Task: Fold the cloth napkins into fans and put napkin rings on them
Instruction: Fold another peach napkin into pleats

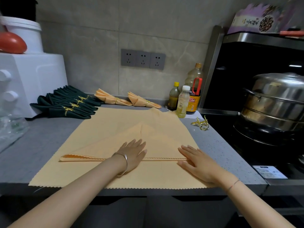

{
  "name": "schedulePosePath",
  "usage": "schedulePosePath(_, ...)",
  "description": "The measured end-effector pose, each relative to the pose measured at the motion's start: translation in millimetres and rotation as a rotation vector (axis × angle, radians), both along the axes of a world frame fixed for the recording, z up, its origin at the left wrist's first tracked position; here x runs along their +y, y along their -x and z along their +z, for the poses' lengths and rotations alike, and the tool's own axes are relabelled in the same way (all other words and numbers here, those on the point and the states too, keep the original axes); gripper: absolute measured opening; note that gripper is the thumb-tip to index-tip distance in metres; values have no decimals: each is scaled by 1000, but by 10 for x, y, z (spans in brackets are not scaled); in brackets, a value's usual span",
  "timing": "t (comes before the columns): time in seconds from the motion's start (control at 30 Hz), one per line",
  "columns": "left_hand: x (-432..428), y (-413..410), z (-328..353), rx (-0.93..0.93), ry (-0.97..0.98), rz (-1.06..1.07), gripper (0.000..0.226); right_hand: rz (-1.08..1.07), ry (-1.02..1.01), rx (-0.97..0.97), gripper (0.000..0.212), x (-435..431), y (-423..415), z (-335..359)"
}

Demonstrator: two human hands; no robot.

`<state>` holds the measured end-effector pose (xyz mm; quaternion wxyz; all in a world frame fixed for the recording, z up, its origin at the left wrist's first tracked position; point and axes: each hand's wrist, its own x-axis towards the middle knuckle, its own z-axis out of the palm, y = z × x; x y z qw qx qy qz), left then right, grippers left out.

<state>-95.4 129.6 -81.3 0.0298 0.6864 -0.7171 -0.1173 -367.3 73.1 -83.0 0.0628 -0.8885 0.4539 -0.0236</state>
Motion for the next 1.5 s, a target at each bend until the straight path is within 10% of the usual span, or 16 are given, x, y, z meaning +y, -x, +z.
schedulePosePath(0.6, 595, -107, -9, -3, 77, -230, 71, 25, 106, 139, 25, -252, 65, 570)
schedulePosePath(1.03, 577, -120, -98, 58, 139, -220, 92, 1, -354, -922, 20, -1150, -1182, 954)
schedulePosePath(1.5, 507, -113, -150, 145, 176, -223, 92, -83, -341, -796, 18, -1476, -1808, 47)
